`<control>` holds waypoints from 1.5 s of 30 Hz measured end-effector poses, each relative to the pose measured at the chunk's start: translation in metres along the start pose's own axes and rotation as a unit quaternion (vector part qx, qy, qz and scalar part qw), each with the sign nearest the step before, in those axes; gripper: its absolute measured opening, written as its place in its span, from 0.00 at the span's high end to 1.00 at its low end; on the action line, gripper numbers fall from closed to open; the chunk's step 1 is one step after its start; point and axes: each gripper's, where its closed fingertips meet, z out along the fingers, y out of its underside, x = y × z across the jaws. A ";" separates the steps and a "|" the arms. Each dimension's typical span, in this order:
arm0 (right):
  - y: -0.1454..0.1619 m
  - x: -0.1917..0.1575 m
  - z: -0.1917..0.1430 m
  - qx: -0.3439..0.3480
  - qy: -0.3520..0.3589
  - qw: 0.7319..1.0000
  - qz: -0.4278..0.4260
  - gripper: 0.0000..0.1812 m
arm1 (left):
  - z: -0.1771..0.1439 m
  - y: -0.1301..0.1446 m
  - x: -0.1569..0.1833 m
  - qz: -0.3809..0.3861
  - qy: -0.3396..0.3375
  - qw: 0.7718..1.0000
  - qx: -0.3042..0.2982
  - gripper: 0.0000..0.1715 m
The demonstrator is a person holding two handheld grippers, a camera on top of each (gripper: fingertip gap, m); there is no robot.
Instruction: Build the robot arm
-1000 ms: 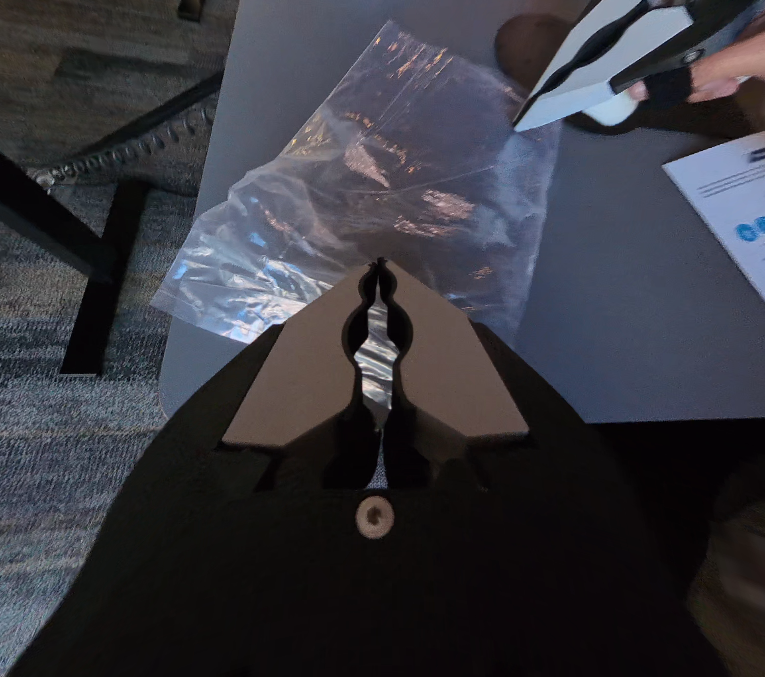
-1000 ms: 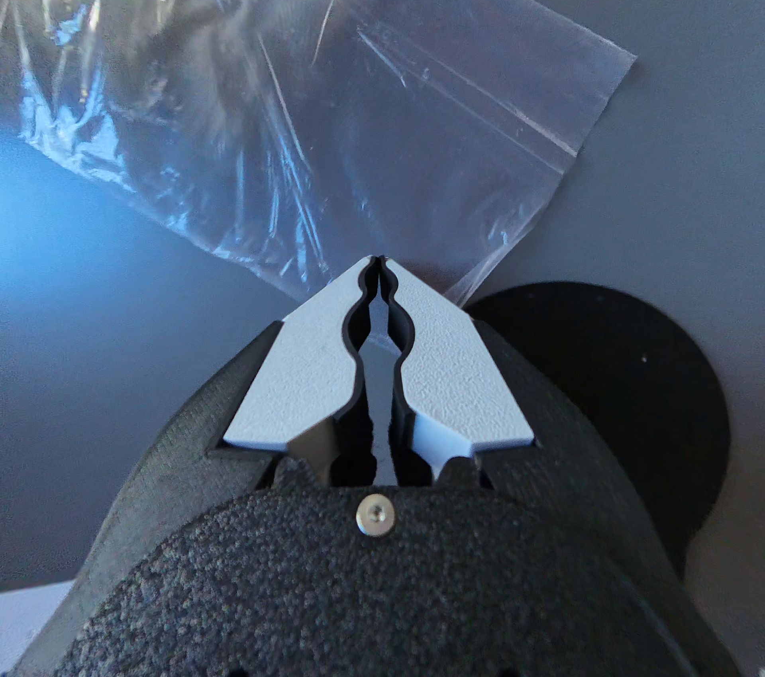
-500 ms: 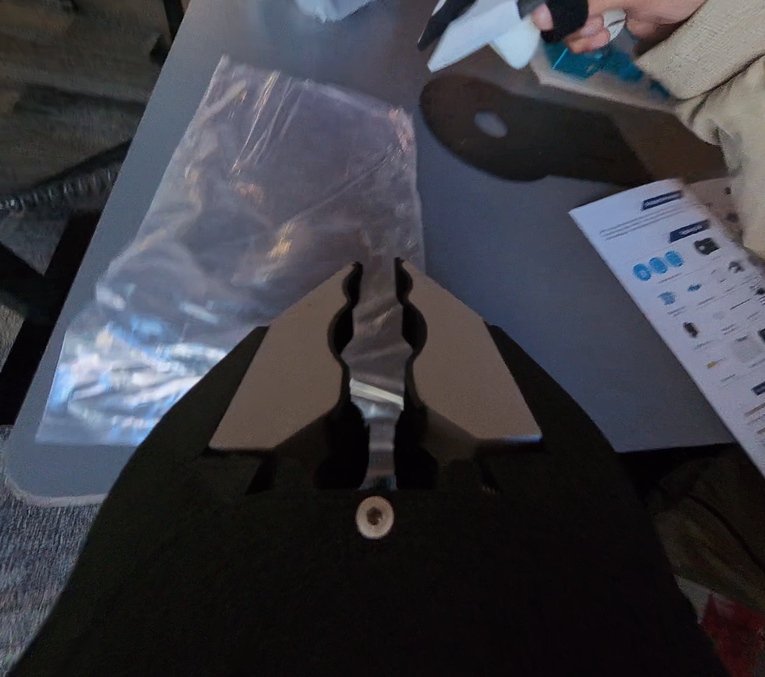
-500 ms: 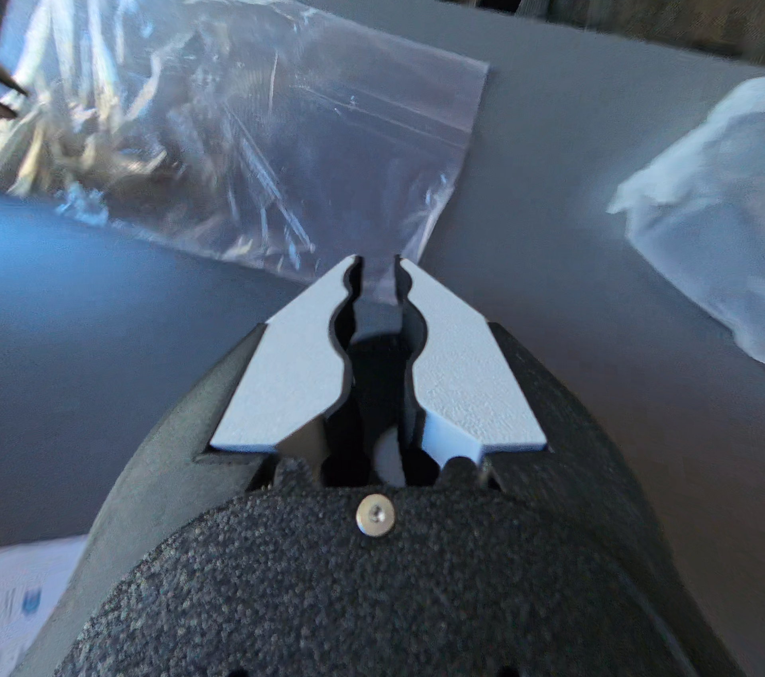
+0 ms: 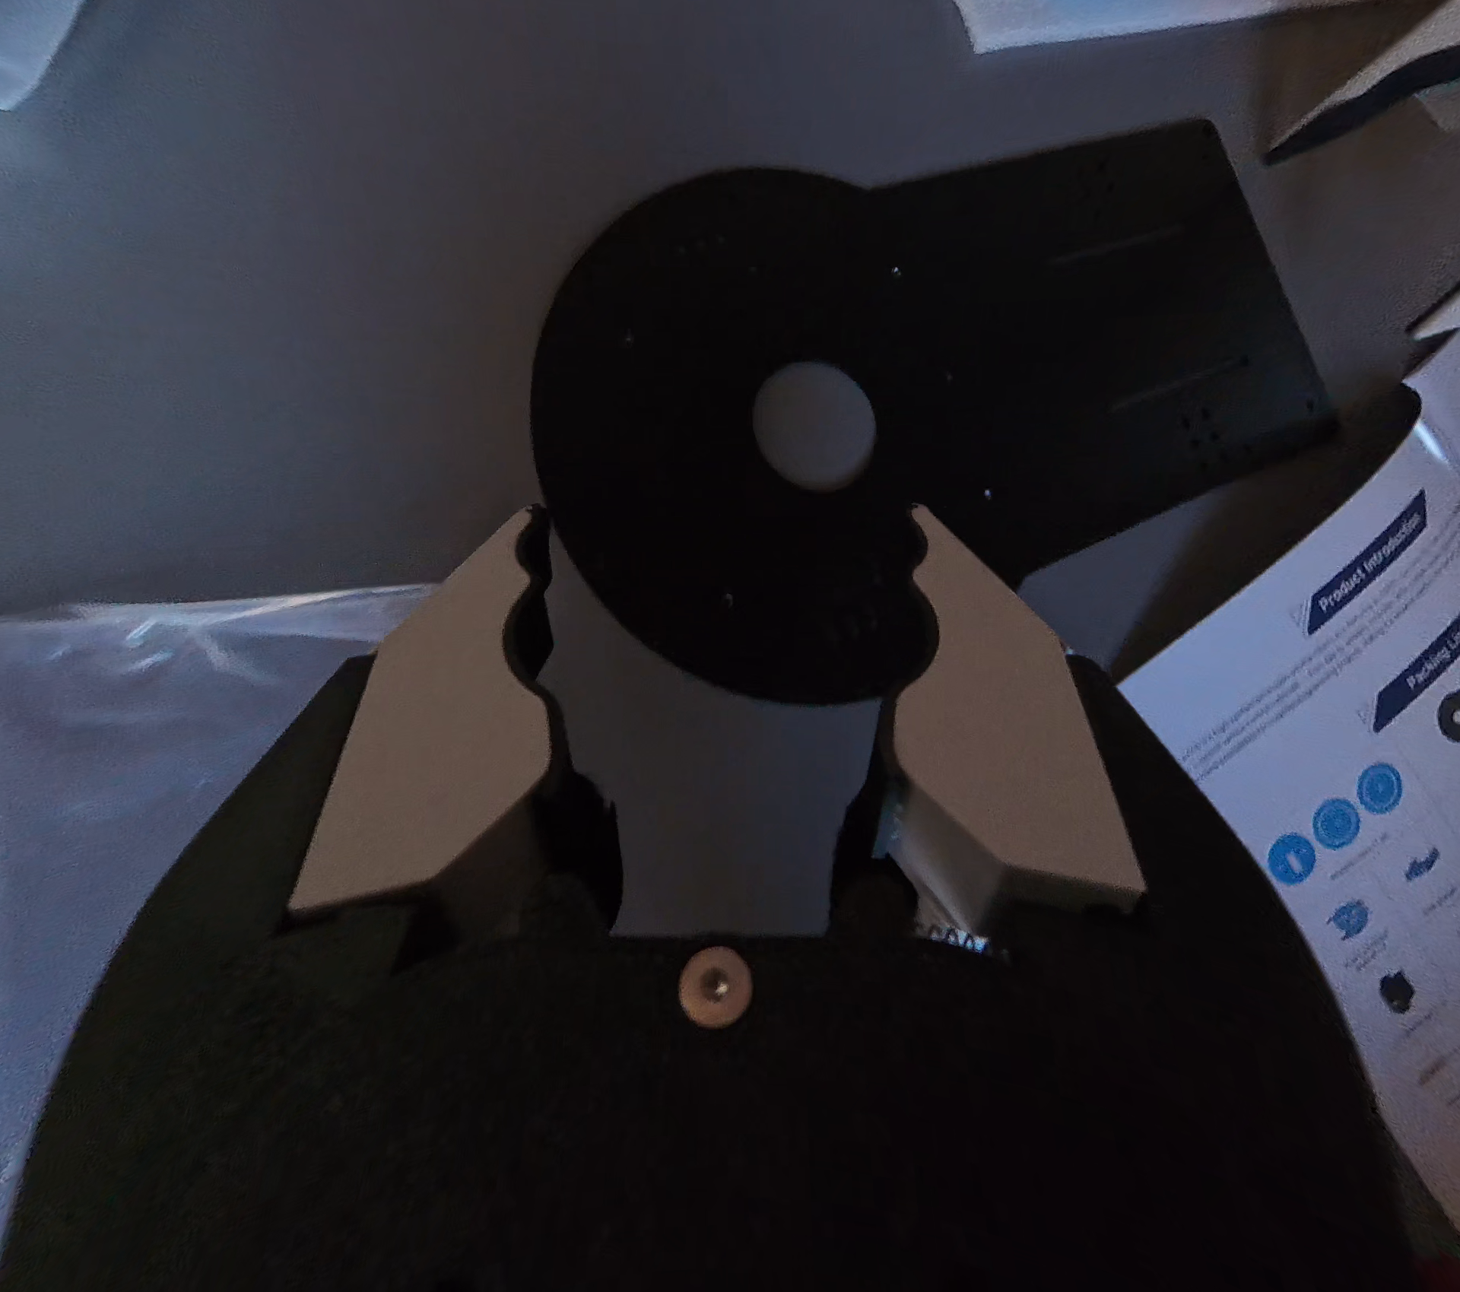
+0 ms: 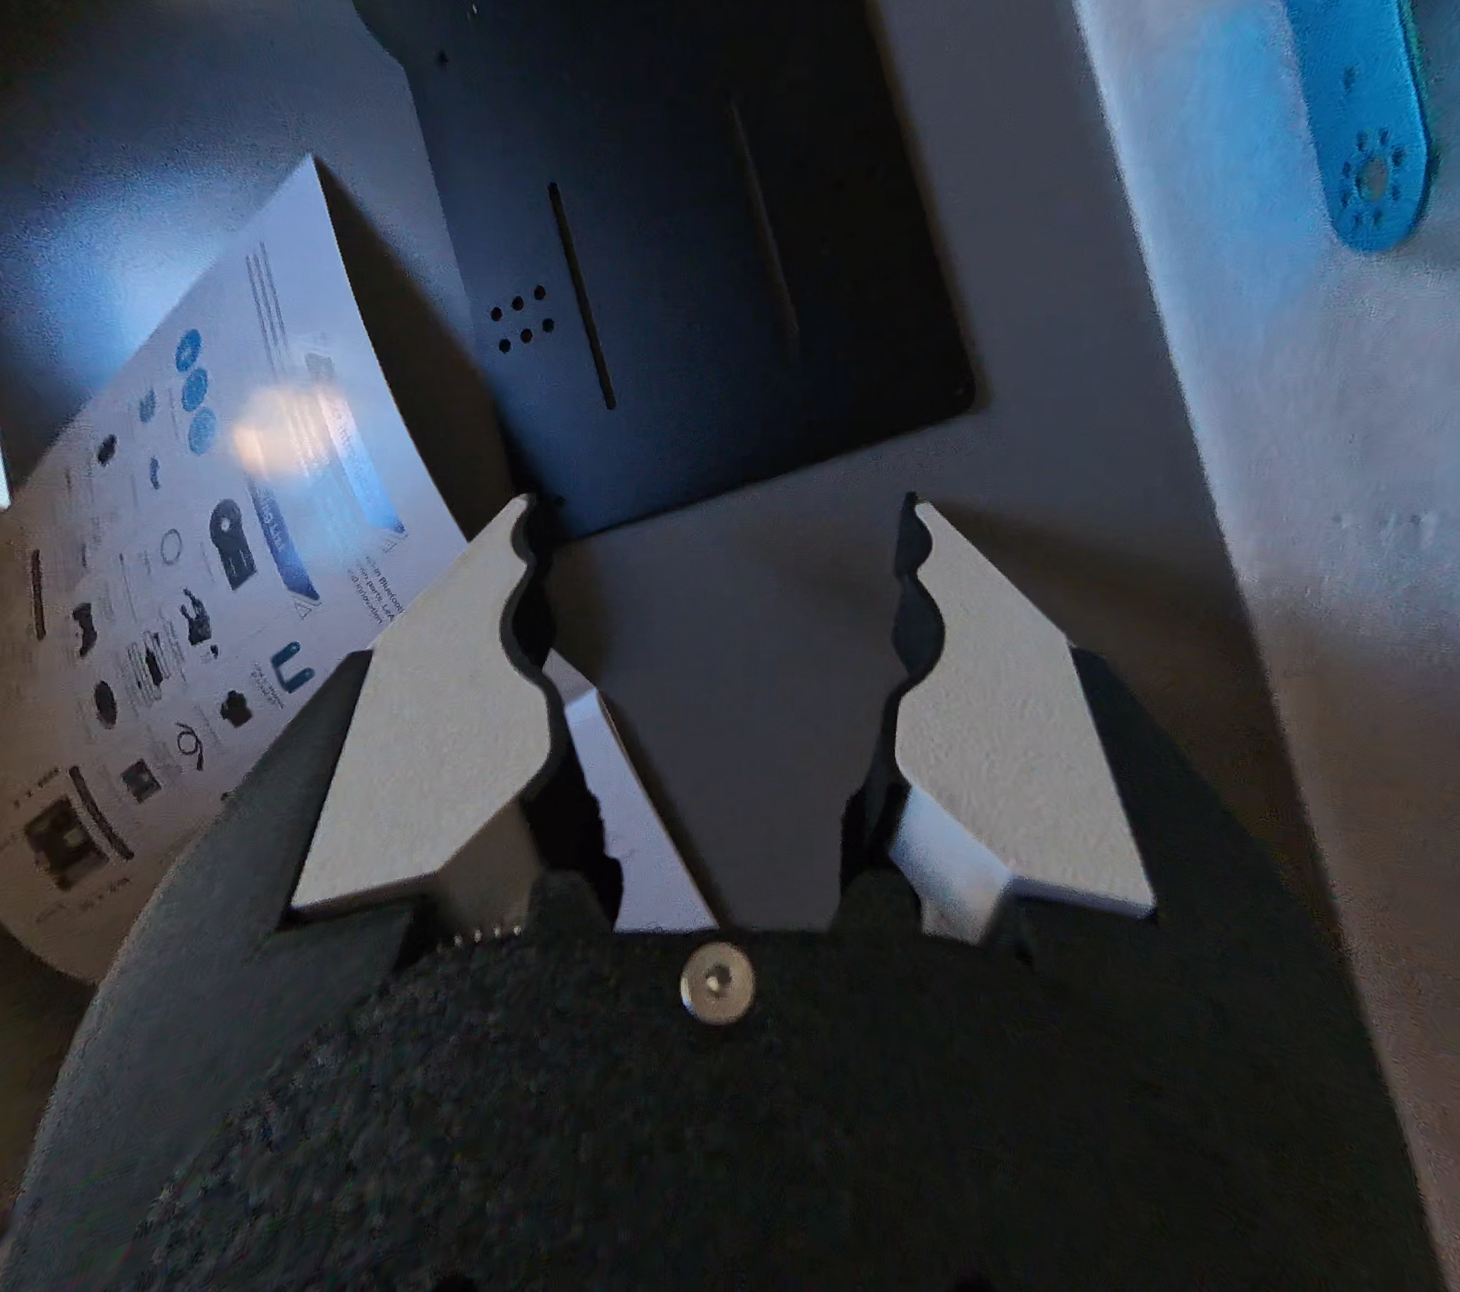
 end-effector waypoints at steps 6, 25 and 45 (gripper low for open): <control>-0.011 -0.013 0.006 0.095 -0.031 0.994 0.046 0.51 | 0.019 -0.013 0.003 -0.021 0.004 1.000 0.001 0.50; -0.066 0.021 0.014 0.170 -0.044 0.970 0.167 0.48 | -0.006 0.011 0.019 -0.006 -0.017 1.000 0.005 0.58; -0.157 -0.008 0.088 0.106 -0.017 0.992 0.068 0.47 | -0.189 0.183 -0.095 -0.165 -0.141 0.969 0.121 0.56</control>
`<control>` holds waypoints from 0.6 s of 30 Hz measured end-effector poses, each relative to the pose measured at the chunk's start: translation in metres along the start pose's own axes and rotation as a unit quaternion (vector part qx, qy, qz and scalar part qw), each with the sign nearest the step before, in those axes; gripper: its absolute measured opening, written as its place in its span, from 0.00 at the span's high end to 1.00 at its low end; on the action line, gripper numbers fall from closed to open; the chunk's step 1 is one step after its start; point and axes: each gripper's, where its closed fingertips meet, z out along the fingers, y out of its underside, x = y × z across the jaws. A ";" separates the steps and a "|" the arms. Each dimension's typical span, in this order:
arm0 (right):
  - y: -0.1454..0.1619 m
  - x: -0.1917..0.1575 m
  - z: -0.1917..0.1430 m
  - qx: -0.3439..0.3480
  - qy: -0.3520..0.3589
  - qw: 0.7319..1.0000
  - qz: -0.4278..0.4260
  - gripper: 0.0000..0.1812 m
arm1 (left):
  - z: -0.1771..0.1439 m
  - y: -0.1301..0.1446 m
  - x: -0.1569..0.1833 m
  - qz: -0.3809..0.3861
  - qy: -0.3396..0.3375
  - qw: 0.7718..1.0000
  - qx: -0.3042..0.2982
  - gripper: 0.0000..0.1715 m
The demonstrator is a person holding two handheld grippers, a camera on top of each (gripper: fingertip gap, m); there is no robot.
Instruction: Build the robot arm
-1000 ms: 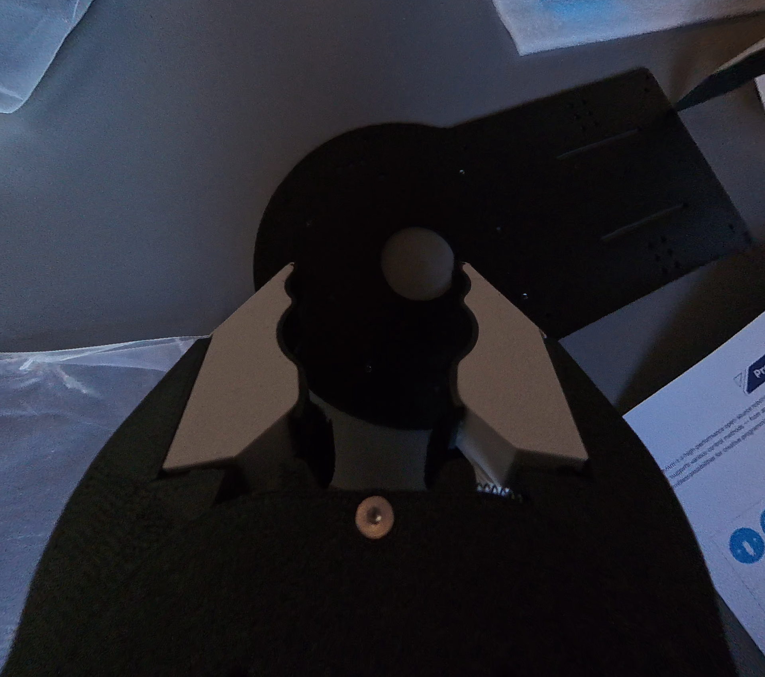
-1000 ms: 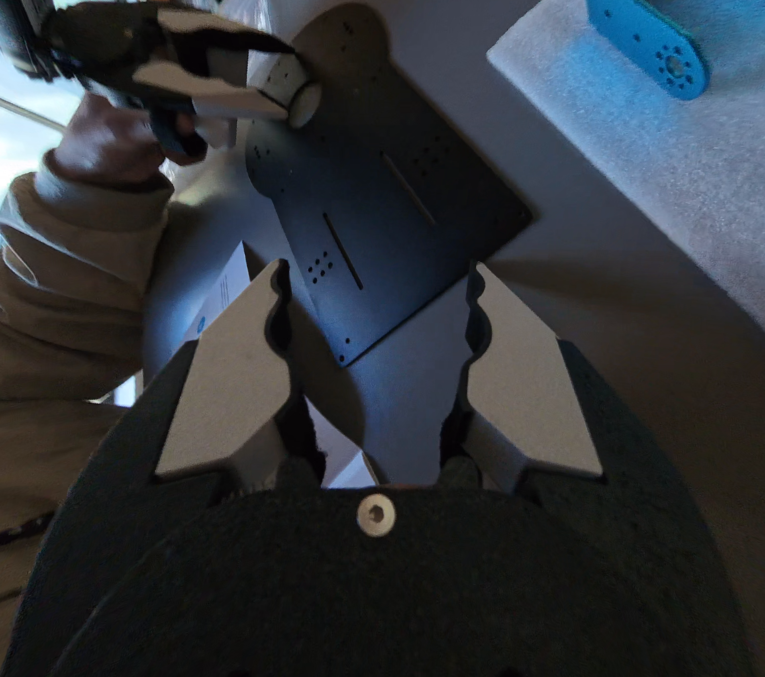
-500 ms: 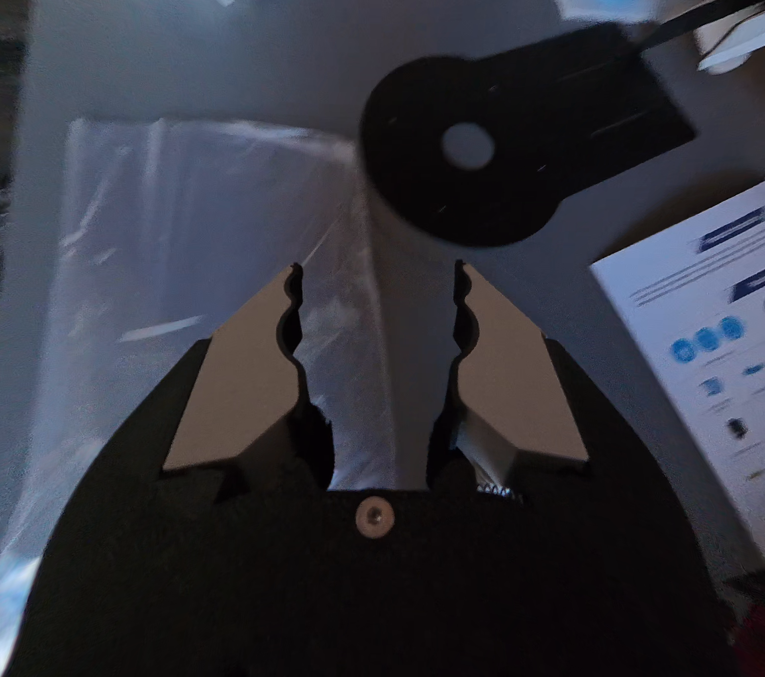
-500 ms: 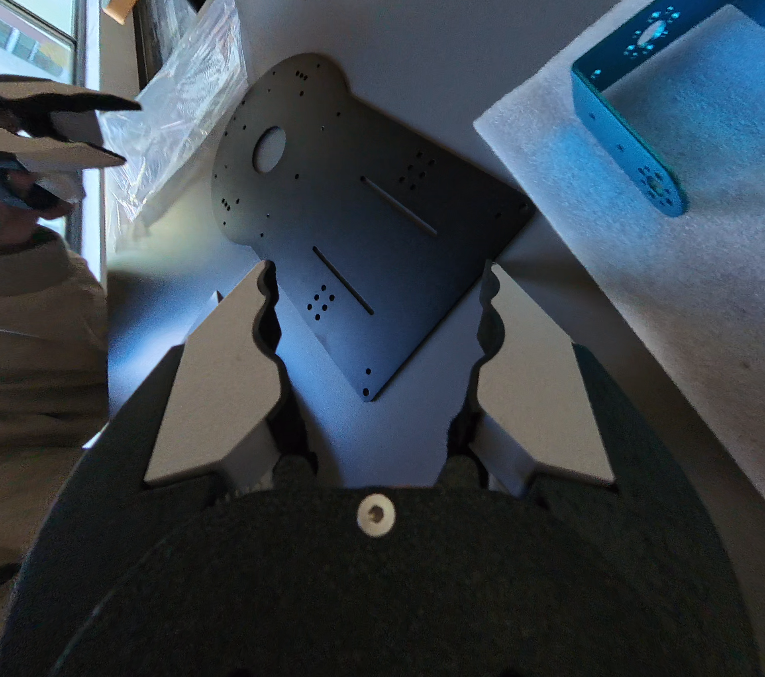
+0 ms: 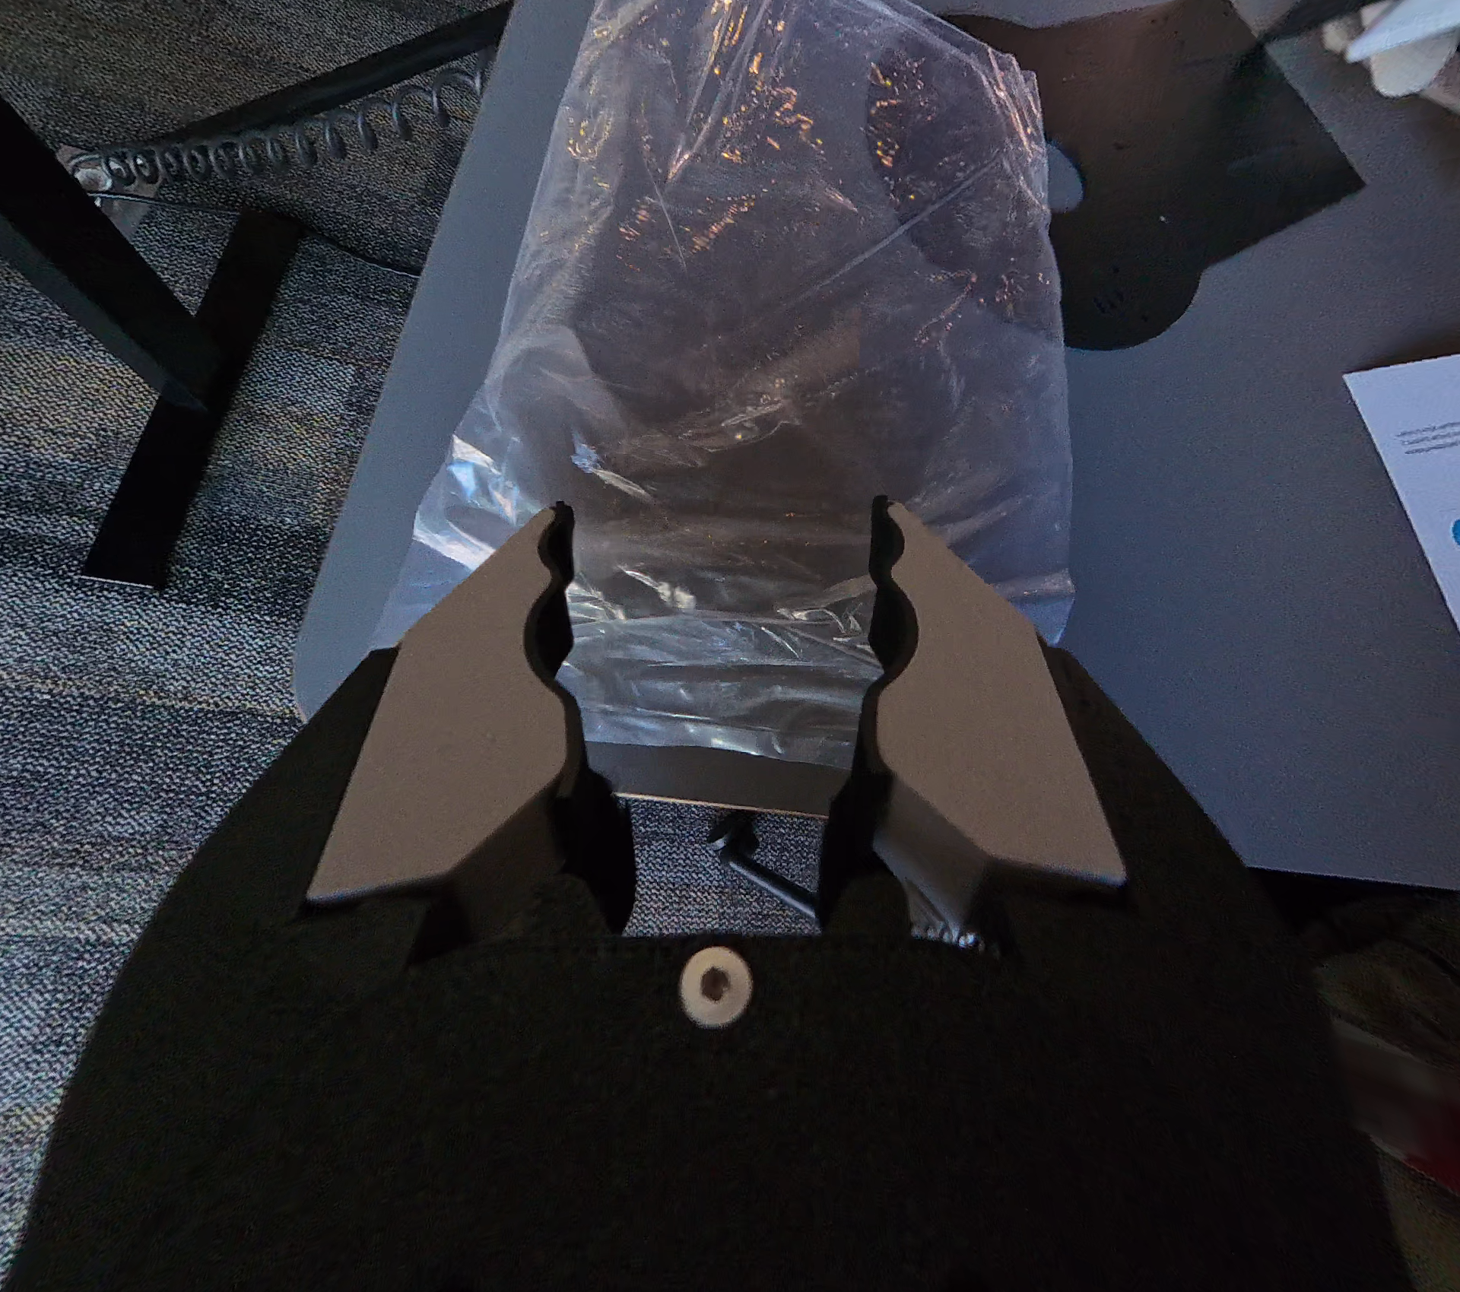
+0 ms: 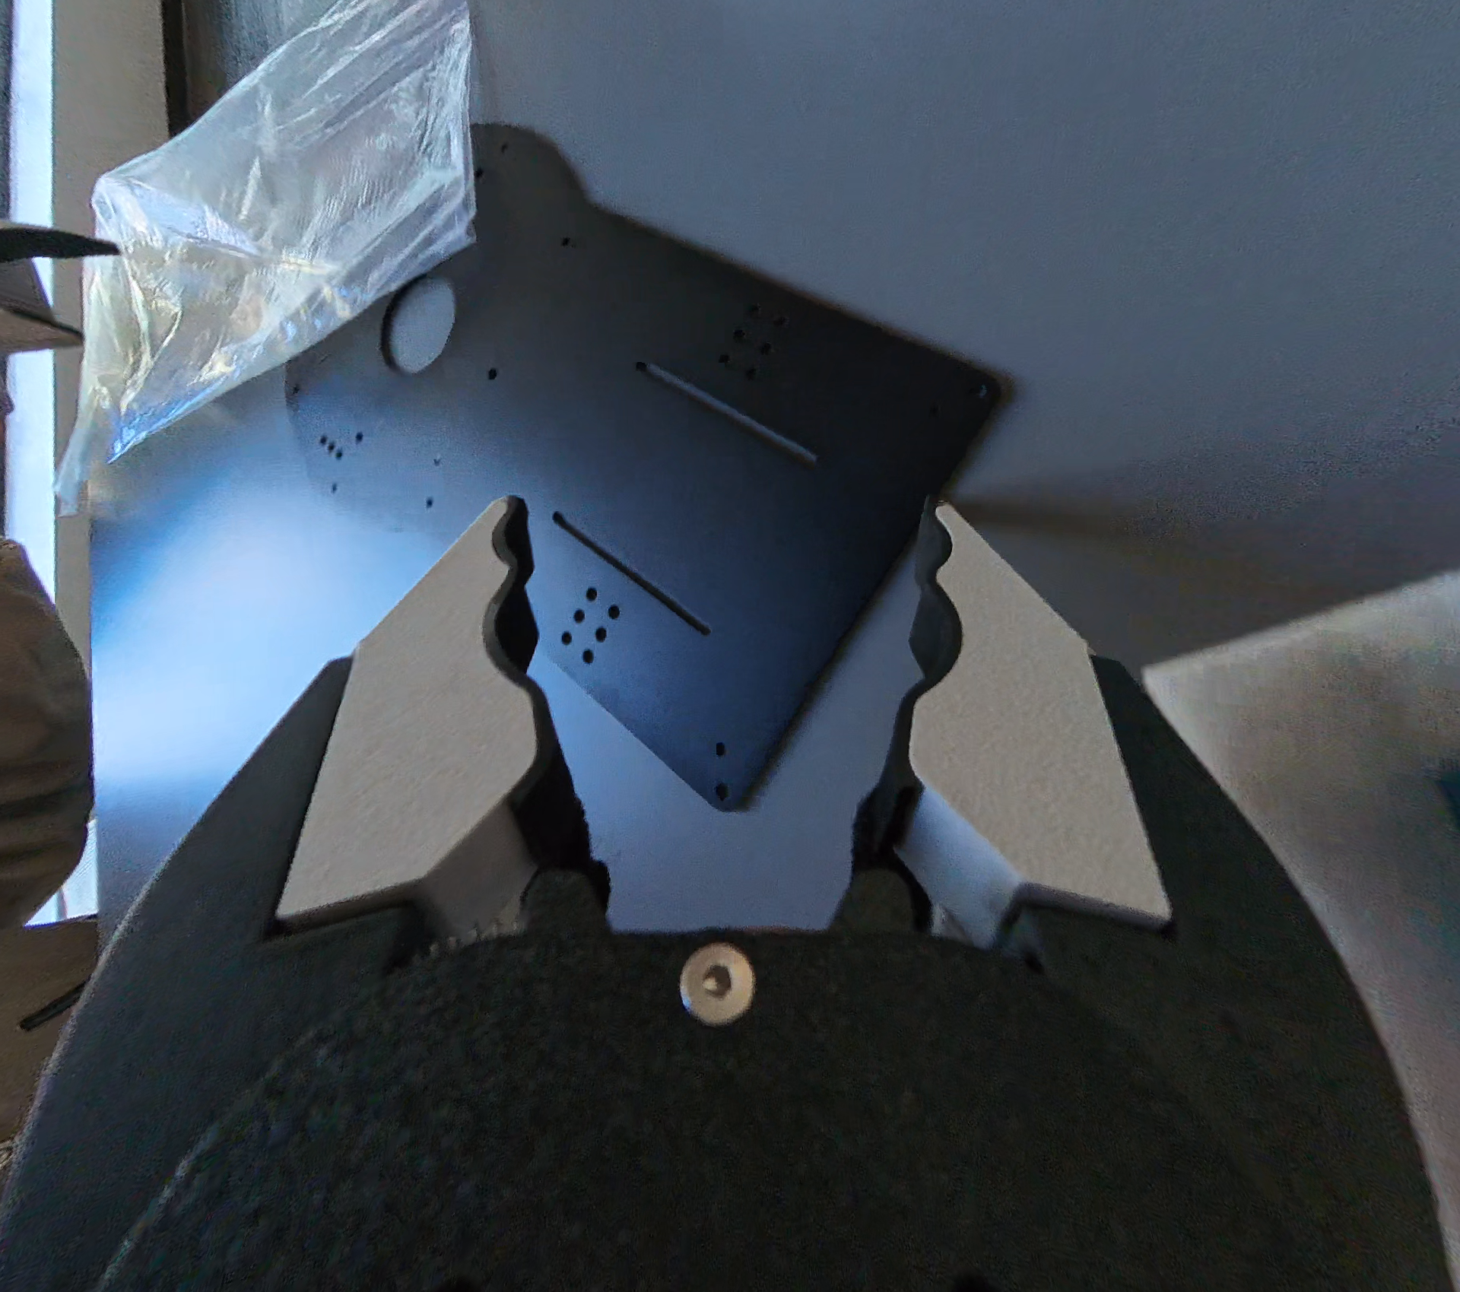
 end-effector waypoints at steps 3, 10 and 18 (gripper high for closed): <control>-0.026 -0.001 0.022 -0.003 -0.008 1.000 0.000 0.47 | 0.003 0.004 0.003 0.009 0.008 1.000 -0.008 0.56; -0.074 -0.012 0.058 0.012 -0.070 0.997 -0.001 0.58 | 0.004 0.010 0.009 0.037 -0.006 0.999 -0.027 0.57; -0.053 -0.047 -0.097 -0.003 0.005 0.990 -0.138 0.59 | -0.020 -0.015 0.107 0.073 0.093 0.991 0.057 0.57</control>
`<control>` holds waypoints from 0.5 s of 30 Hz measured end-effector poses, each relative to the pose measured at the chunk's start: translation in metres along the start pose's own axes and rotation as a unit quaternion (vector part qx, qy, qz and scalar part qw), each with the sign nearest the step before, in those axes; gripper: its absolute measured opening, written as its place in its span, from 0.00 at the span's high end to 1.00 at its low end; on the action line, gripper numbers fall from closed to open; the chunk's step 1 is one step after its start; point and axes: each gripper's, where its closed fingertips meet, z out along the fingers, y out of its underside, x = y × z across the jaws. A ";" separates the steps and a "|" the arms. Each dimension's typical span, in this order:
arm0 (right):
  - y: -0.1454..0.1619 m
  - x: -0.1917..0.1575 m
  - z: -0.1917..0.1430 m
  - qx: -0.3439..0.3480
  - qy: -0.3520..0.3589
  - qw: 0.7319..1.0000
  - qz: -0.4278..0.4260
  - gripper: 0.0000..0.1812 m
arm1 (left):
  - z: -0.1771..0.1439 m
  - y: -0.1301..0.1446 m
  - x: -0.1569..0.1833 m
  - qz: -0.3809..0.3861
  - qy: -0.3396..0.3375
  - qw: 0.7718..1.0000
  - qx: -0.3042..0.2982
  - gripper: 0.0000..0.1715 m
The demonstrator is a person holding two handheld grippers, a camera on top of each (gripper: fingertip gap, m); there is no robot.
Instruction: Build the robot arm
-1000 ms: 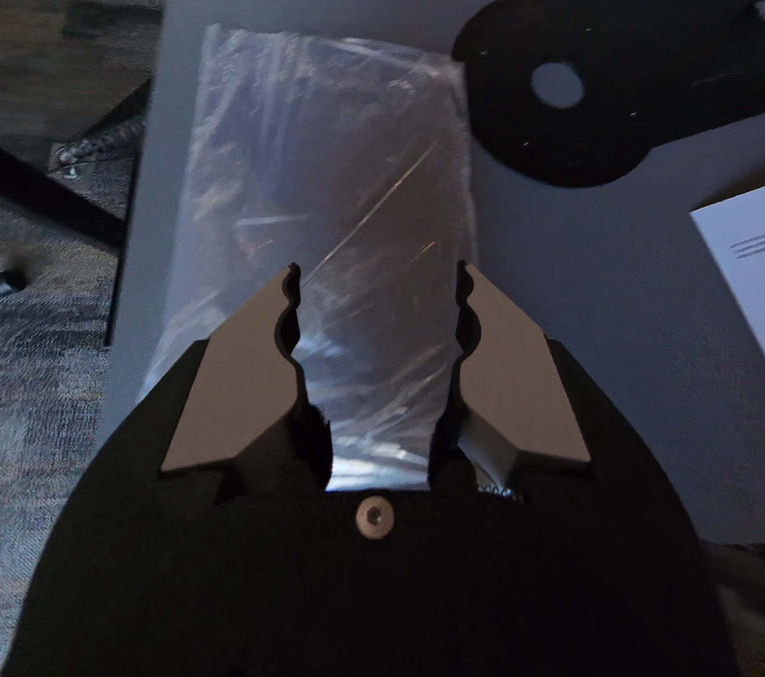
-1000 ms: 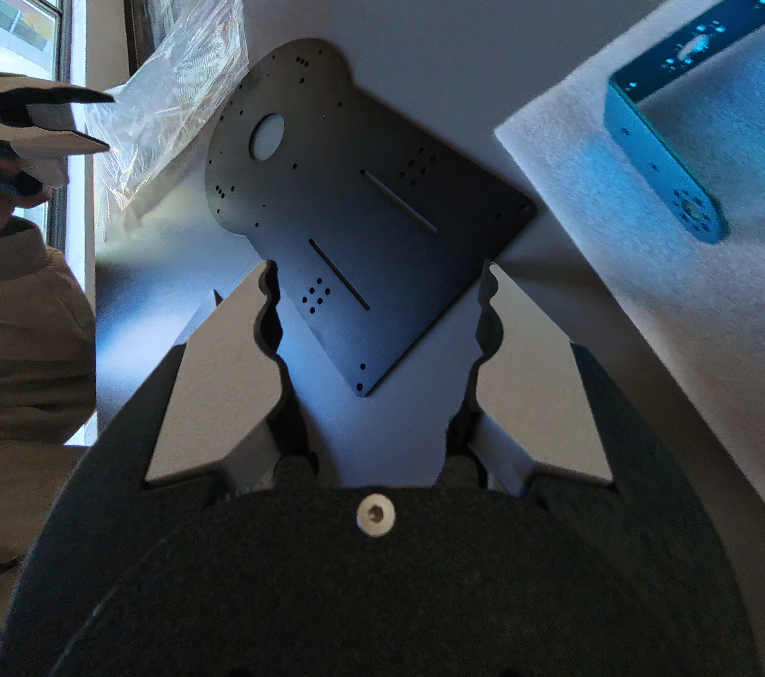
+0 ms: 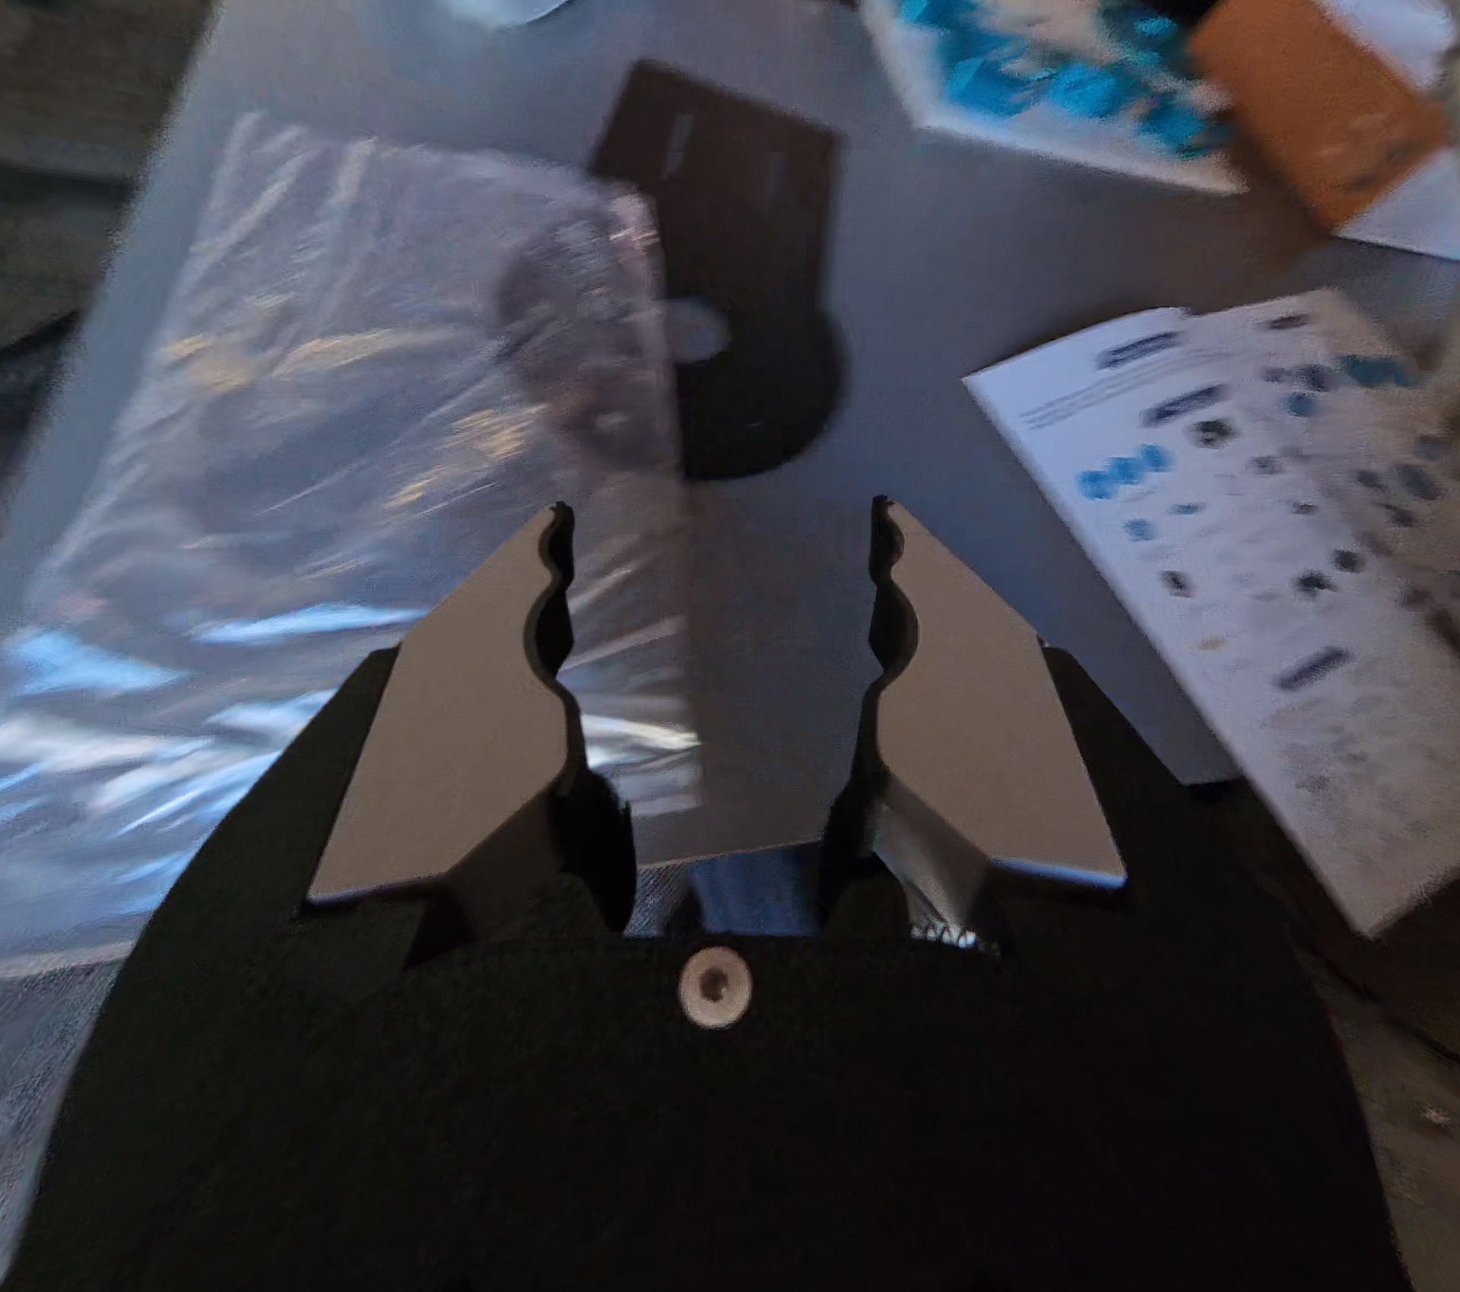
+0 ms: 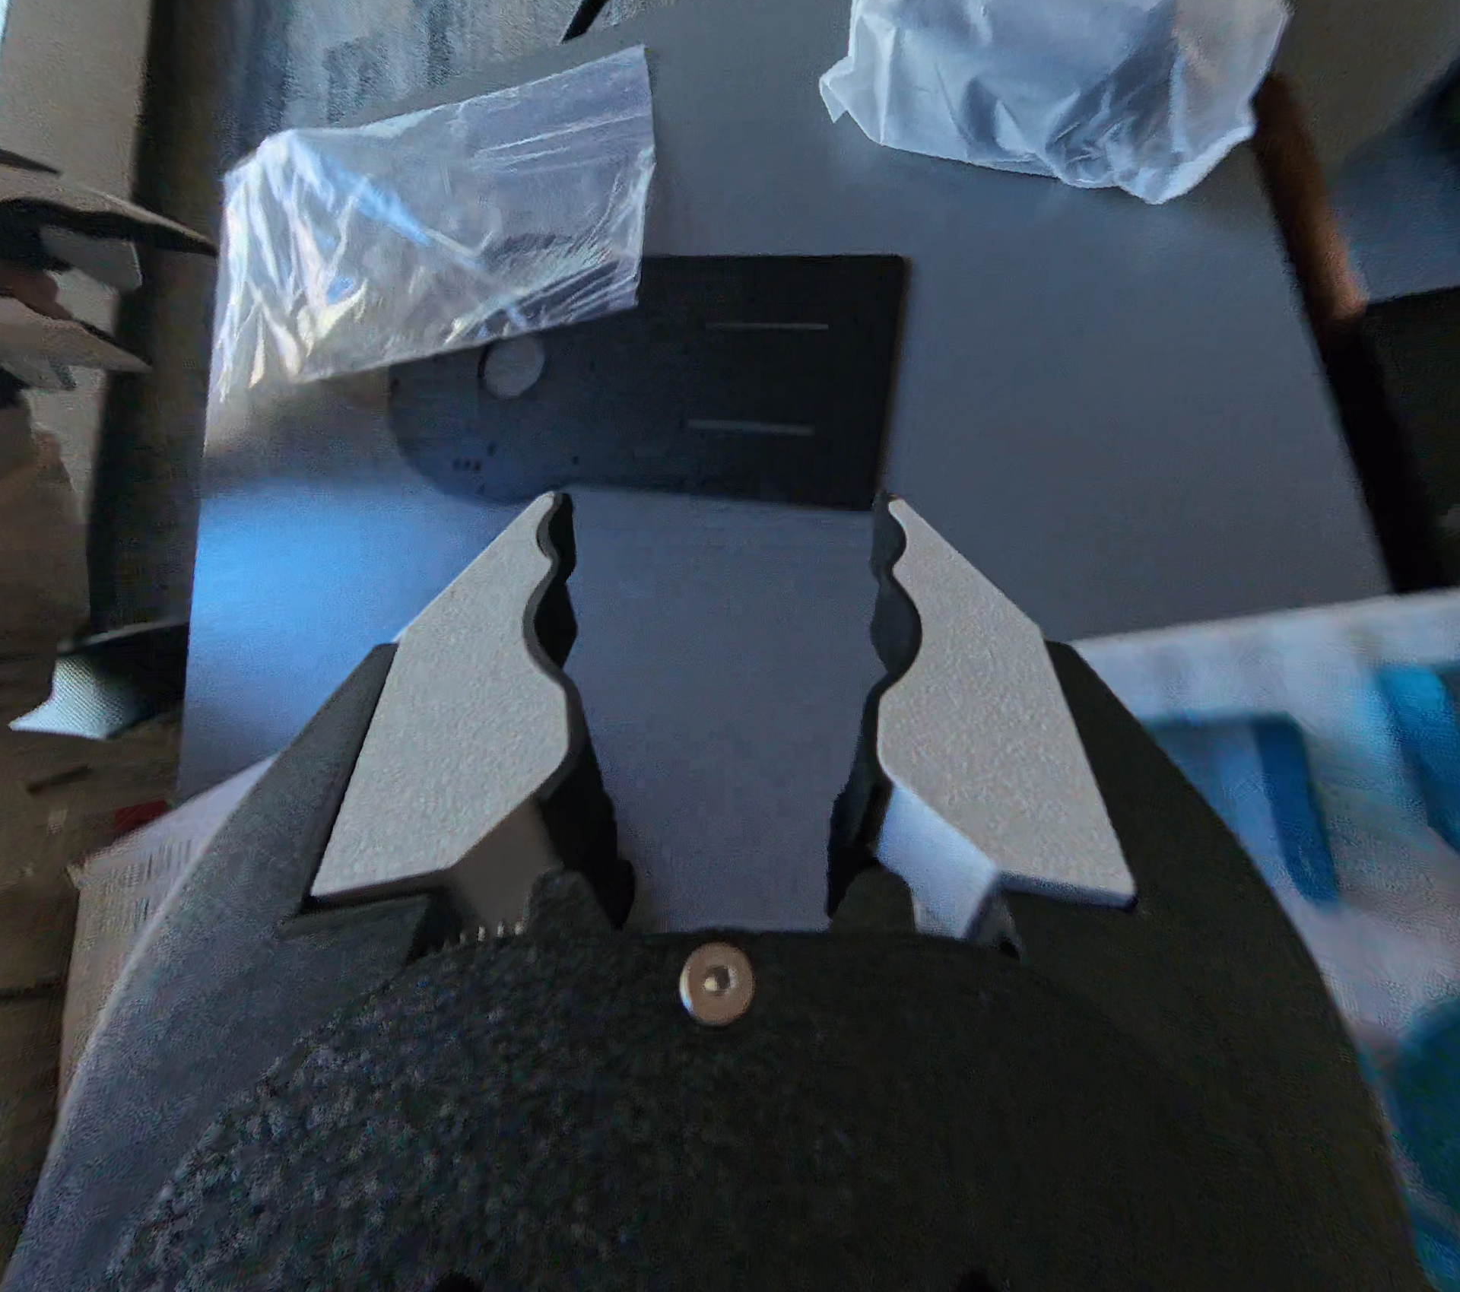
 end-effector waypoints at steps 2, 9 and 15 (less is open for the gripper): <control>0.025 -0.027 -0.065 0.018 0.042 0.998 -0.035 0.58 | 0.001 -0.006 0.058 0.032 0.067 0.997 0.030 0.57; 0.262 -0.115 -0.182 -0.025 0.221 0.974 0.054 0.56 | 0.022 0.053 0.267 0.128 0.261 0.957 0.001 0.63; 0.391 -0.163 -0.165 0.008 0.300 0.942 0.153 0.53 | 0.042 0.118 0.349 0.146 0.311 0.930 -0.129 0.66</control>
